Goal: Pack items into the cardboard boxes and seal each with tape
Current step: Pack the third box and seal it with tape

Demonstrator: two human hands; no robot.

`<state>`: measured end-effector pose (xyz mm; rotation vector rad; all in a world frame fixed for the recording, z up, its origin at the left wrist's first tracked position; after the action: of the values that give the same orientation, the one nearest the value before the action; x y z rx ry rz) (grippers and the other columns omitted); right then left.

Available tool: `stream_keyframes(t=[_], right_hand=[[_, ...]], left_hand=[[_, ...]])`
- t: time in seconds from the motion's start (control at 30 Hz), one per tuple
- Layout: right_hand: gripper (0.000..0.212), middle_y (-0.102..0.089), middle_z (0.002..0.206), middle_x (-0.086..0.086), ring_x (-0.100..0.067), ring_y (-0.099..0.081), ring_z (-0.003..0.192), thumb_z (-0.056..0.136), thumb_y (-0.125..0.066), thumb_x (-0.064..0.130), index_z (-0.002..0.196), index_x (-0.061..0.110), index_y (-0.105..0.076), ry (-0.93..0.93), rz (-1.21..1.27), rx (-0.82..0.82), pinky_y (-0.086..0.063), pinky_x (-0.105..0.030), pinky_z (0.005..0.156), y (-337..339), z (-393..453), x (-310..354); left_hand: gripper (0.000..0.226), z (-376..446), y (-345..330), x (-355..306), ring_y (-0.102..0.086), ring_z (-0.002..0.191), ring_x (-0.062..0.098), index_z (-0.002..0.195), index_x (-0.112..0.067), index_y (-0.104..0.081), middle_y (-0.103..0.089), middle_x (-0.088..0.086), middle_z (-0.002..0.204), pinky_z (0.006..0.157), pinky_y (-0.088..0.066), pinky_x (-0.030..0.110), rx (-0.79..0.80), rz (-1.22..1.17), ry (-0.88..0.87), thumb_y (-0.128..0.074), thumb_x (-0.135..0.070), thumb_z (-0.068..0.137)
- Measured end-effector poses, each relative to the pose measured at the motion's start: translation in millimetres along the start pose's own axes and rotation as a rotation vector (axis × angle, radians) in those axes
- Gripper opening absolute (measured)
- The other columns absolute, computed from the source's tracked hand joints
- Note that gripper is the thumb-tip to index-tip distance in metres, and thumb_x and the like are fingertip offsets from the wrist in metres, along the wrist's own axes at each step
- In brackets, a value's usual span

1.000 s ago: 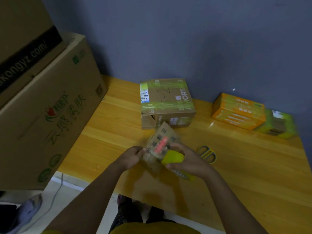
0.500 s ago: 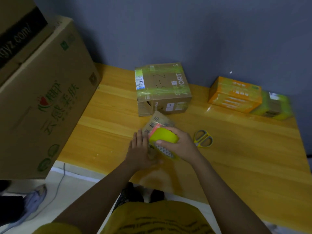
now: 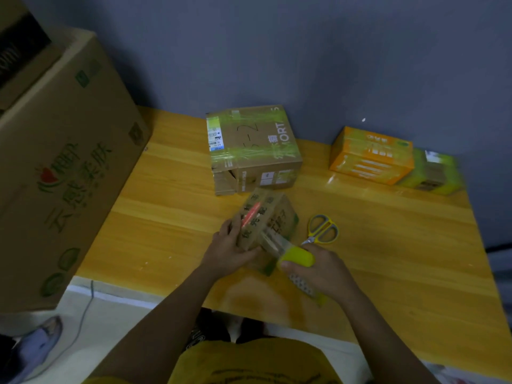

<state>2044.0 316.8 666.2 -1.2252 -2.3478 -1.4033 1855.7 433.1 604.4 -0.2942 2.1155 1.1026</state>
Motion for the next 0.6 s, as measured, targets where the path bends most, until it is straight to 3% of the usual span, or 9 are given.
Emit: stream_keyframes(t=[0.07,0.13,0.23,0.3,0.4,0.47,0.5,0.6], right_hand=[[0.077,-0.067,0.108,-0.006,-0.021,-0.064,0.093,0.068,-0.061,0.077,0.124,0.023,-0.060,0.025,0.089,0.034,-0.054,-0.044,0.081,5.3,2.4,8.8],[0.078,-0.066,0.109,-0.003,-0.019,-0.063,0.097,0.067,-0.062,0.076,0.123,0.022,-0.061,0.038,0.111,0.072,-0.053,-0.044,0.084,8.0,4.9,13.7],[0.092,-0.038,0.151,0.004,-0.022,-0.043,0.133,0.072,-0.067,0.069,0.147,0.027,-0.036,0.026,0.049,0.200,-0.043,-0.038,0.100,2.0,6.1,13.2],[0.092,-0.031,0.152,0.012,-0.020,-0.039,0.135,0.074,-0.073,0.060,0.149,0.032,-0.028,0.057,0.101,0.224,-0.042,-0.036,0.099,4.4,5.5,12.8],[0.067,-0.043,0.128,0.025,-0.005,-0.052,0.113,0.075,-0.080,0.043,0.129,0.046,-0.041,0.124,0.369,0.131,-0.047,-0.025,0.085,14.8,2.2,13.1],[0.055,-0.054,0.119,0.023,-0.002,-0.057,0.104,0.074,-0.083,0.038,0.116,0.048,-0.049,0.242,0.395,0.020,-0.050,-0.024,0.081,18.9,2.3,24.1],[0.053,-0.057,0.116,0.022,-0.002,-0.059,0.103,0.073,-0.083,0.040,0.114,0.049,-0.052,0.282,0.386,-0.026,-0.052,-0.026,0.081,17.3,4.1,28.7],[0.060,-0.061,0.118,0.017,-0.003,-0.060,0.103,0.069,-0.080,0.053,0.123,0.043,-0.054,0.290,0.386,-0.079,-0.054,-0.033,0.085,9.9,11.5,42.6]], left_hand=[[0.102,3.6,-1.7,3.3,-0.043,0.124,0.016,0.154,-0.023,-0.012,-0.028,-0.003,0.146,0.097,-0.050,0.031,0.066,-0.310,0.056,-0.073,-0.051,0.077],[0.097,6.0,-7.5,4.6,-0.049,0.121,0.017,0.150,-0.021,-0.029,-0.037,0.003,0.143,0.091,-0.054,0.030,0.124,-0.541,0.092,-0.080,-0.042,0.071],[0.068,3.3,-9.2,1.2,-0.057,0.107,0.006,0.139,-0.028,-0.039,-0.055,-0.008,0.122,0.077,-0.055,0.020,0.153,-0.642,0.095,-0.073,-0.019,0.081],[0.064,0.6,-10.5,7.5,-0.054,0.097,-0.004,0.135,-0.035,-0.033,-0.053,-0.021,0.112,0.072,-0.053,0.015,0.165,-0.690,0.139,-0.066,-0.010,0.087],[0.061,-1.2,-4.4,17.0,-0.054,0.100,0.003,0.140,-0.035,-0.029,-0.053,-0.018,0.118,0.075,-0.053,0.017,0.158,-0.667,0.207,-0.064,-0.027,0.091],[0.066,-0.4,-0.6,19.9,-0.052,0.117,0.016,0.143,-0.030,-0.039,-0.049,-0.006,0.137,0.096,-0.049,0.031,0.184,-0.463,0.227,-0.061,-0.055,0.085],[0.067,0.6,1.9,20.9,-0.046,0.126,0.021,0.143,-0.027,-0.041,-0.044,0.000,0.145,0.105,-0.041,0.036,0.168,-0.312,0.209,-0.056,-0.059,0.086],[0.060,1.3,18.4,3.3,-0.040,0.134,0.027,0.149,-0.012,-0.028,-0.033,0.012,0.152,0.103,-0.037,0.034,-0.076,-0.090,0.039,-0.051,-0.032,0.098]])
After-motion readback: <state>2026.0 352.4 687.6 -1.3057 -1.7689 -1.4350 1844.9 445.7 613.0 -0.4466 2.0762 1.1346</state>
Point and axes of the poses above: each hand's wrist, its own z-axis towards the middle knuckle, its own y-axis out of the back of the hand, x = y × z, the point moved 8 cm from there along z, towards the middle knuckle
